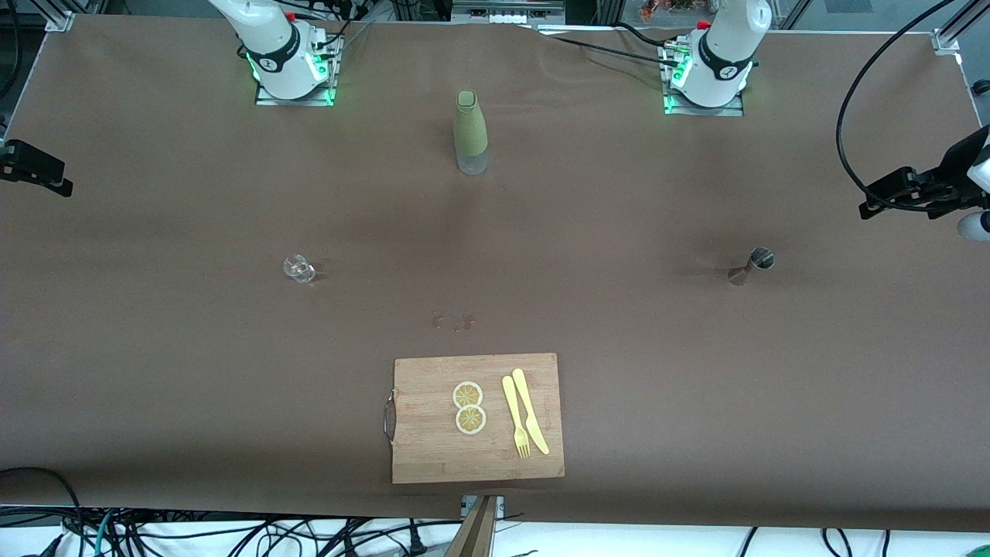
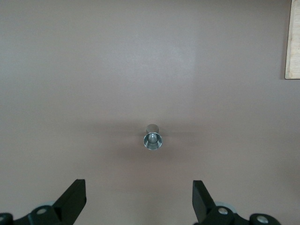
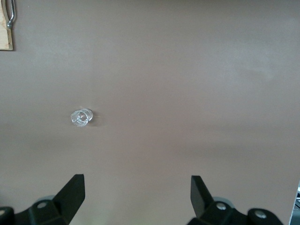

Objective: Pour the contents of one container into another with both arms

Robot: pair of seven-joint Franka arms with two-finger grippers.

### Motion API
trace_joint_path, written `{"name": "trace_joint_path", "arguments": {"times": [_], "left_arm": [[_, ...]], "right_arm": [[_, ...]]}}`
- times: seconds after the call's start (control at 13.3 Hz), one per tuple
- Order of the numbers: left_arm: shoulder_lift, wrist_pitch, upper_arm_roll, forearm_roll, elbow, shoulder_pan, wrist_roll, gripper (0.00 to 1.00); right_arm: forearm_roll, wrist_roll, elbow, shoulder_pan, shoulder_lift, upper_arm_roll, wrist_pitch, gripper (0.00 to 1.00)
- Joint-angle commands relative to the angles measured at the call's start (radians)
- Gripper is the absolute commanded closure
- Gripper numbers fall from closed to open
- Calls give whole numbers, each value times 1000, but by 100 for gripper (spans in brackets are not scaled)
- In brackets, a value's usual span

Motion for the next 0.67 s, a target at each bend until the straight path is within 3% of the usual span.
{"name": "trace_joint_path", "arguments": {"times": [0.0,0.6], "left_arm": [[0,-15,-3,-26,11,10,28,0],[0,-35,-2,-26,11,12,27,0]], "right_arm": [[14,3,14,-4,1,1,-15,1],[14,-1,14,-4,2,1,-11,0]]}}
